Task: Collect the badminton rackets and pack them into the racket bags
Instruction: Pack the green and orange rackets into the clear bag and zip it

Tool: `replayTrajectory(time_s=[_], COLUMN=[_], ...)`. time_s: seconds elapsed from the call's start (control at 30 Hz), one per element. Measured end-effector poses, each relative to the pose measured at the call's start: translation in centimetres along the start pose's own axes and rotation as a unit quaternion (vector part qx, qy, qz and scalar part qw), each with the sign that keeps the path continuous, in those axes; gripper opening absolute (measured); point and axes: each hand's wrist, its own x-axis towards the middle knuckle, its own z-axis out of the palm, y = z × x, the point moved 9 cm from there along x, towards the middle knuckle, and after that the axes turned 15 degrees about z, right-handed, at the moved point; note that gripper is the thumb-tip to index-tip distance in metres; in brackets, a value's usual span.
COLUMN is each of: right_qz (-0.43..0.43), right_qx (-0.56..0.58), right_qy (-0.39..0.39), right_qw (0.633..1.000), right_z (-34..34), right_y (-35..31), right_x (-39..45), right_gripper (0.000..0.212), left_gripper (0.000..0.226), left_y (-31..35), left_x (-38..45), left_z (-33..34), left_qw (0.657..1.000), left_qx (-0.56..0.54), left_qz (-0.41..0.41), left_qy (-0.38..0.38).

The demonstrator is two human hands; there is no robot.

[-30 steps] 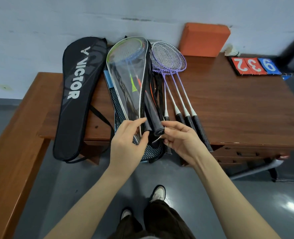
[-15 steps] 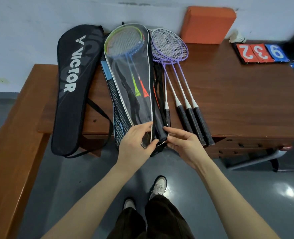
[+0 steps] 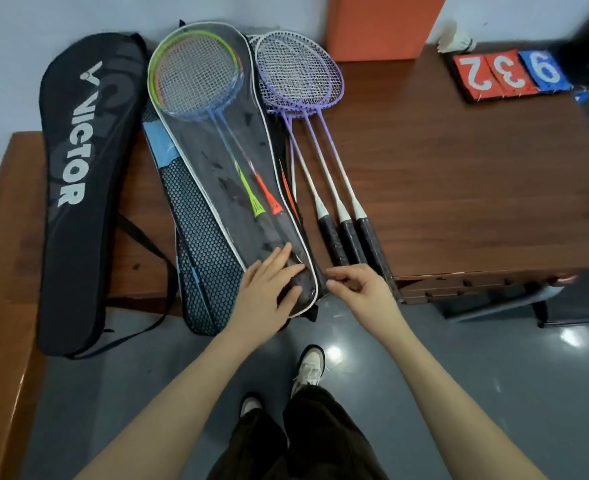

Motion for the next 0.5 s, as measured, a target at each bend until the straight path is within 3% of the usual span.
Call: replayTrajectory(time_s=[0.1,0.37,0.5], right_qz=[0.01,0.083,0.086], right_qx=[-0.019,0.096,0.071], right_qy=[-0.019,-0.081,-0.102], right_qw=[1.0,0.989,0.989], right_z=[1.0,0.9,1.1], right_y=[0.2,0.9,0.7], right_x=[1.0,2.9,3.5], right_gripper=[0.014,0.012,0.011], left_gripper=[0.046,0.053,0.052], left_y=[-0.7,-1.5,-1.4], left_x=[0.8,1.4,1.7], left_z=[0.5,1.0,1.0], left_qw=[0.996,0.996,0.994], left_qx=[0.085,0.051,0.067], left_qz=[-0.015,-0.031,-0.023], left_qy=[-0.037,-0.067,-0.079])
